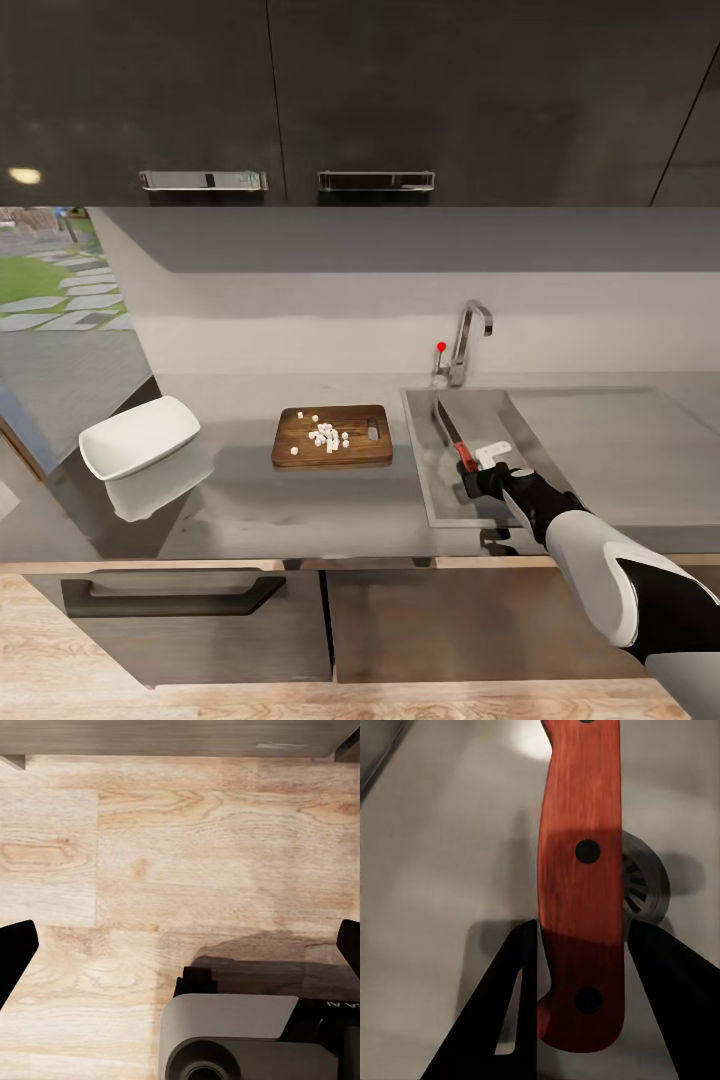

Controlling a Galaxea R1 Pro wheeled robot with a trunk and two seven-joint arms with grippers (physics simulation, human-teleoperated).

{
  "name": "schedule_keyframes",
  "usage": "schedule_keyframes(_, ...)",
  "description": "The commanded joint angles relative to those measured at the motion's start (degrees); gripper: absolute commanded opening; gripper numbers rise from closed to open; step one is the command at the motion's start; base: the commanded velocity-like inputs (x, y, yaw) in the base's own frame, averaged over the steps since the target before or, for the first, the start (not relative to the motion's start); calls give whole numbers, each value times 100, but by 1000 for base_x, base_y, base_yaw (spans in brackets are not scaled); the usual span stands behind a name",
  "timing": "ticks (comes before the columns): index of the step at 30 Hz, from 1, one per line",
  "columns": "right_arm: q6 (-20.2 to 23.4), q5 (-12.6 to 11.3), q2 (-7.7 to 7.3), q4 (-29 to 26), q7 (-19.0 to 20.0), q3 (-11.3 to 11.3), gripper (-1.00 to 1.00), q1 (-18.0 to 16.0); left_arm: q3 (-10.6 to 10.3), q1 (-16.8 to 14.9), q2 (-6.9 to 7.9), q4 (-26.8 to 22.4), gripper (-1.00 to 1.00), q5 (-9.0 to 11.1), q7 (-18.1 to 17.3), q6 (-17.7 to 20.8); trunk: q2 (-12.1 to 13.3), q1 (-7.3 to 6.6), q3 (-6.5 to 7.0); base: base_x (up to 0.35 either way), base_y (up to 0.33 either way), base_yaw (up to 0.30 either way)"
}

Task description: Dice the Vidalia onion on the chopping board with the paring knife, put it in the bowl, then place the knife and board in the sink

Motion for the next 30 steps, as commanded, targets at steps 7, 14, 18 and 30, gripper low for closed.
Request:
schedule_keyframes(7, 32, 36, 3, -17, 43, -50, 100, -2, -21, -10, -1, 27, 100, 34, 4, -43, -5, 1, -7, 0, 0, 0)
schedule_keyframes(14, 31, 36, 5, -17, 48, -50, 100, -2, -21, -10, -1, 26, 100, 34, 4, -43, -5, 1, -7, 0, 0, 0)
schedule_keyframes(18, 25, 36, 8, -18, 51, -50, 100, -2, -21, -10, -1, 26, 100, 34, 4, -43, -5, 1, -7, 0, 0, 0)
schedule_keyframes(30, 83, 23, 35, -510, 67, -91, 100, -2, -21, -10, -1, 28, 100, 34, 4, -43, -5, 1, -7, 0, 0, 0)
